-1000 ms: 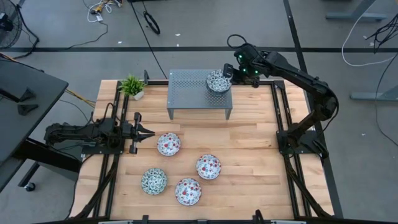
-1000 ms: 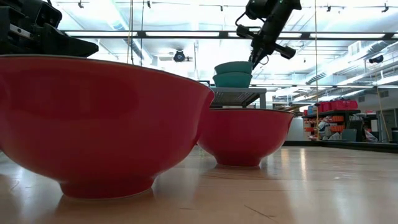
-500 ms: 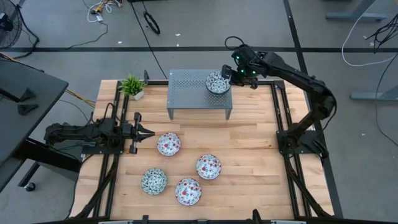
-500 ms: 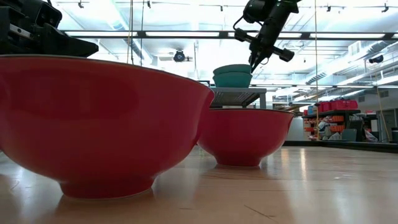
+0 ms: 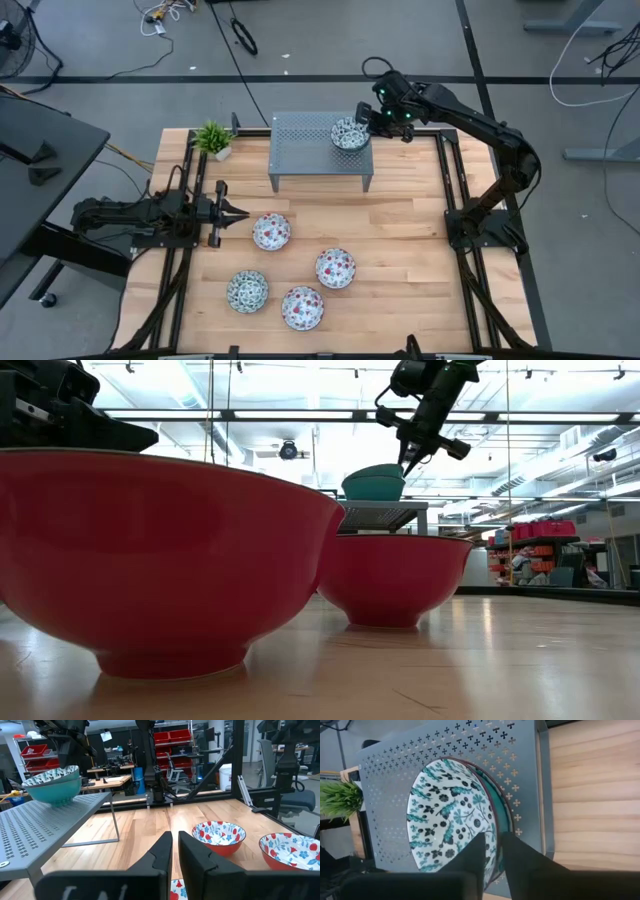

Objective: Pick & Place Mini bowls
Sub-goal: Stack the top blue and white patterned bowl on top of the other blue and white patterned bowl on the shelf

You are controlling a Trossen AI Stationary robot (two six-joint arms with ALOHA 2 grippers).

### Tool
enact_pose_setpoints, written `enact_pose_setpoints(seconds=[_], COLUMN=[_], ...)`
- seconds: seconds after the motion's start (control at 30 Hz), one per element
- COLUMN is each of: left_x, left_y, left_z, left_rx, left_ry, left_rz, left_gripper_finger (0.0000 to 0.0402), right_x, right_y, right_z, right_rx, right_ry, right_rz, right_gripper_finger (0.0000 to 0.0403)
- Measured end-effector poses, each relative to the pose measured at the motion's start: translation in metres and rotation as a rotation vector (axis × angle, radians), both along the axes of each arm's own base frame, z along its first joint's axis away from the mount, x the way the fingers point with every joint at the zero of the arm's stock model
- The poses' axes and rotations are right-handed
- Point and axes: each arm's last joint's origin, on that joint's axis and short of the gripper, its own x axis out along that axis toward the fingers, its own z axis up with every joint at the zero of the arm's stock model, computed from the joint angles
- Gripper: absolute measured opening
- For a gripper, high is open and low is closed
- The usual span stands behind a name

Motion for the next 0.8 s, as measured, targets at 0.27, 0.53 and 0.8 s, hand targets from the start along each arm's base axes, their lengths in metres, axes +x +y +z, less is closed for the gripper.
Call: enact_pose_setpoints(seconds=[0.27,0.53,0.8], left_x=[0.000,0.000,0.000], left_y=[0.000,0.000,0.000], left_z=[0.000,0.000,0.000], left_rx=[0.000,0.000,0.000], left_ry=[0.000,0.000,0.000], left_rz=[0.000,0.000,0.000], left_gripper_finger=[0.0037,0.0037,0.0037], right_x=[0.000,-0.006,-0.011], right_y=[0.000,0.005,0.020], right_z=[0.000,0.009,0.031], right_rx=[0.006,-0.008,-0.181], right_ry=[-0.003,-0.032,-0.066], right_rz=[-0.005,0.000,0.172], right_gripper_finger=[0.0114,0.0125,0.0125])
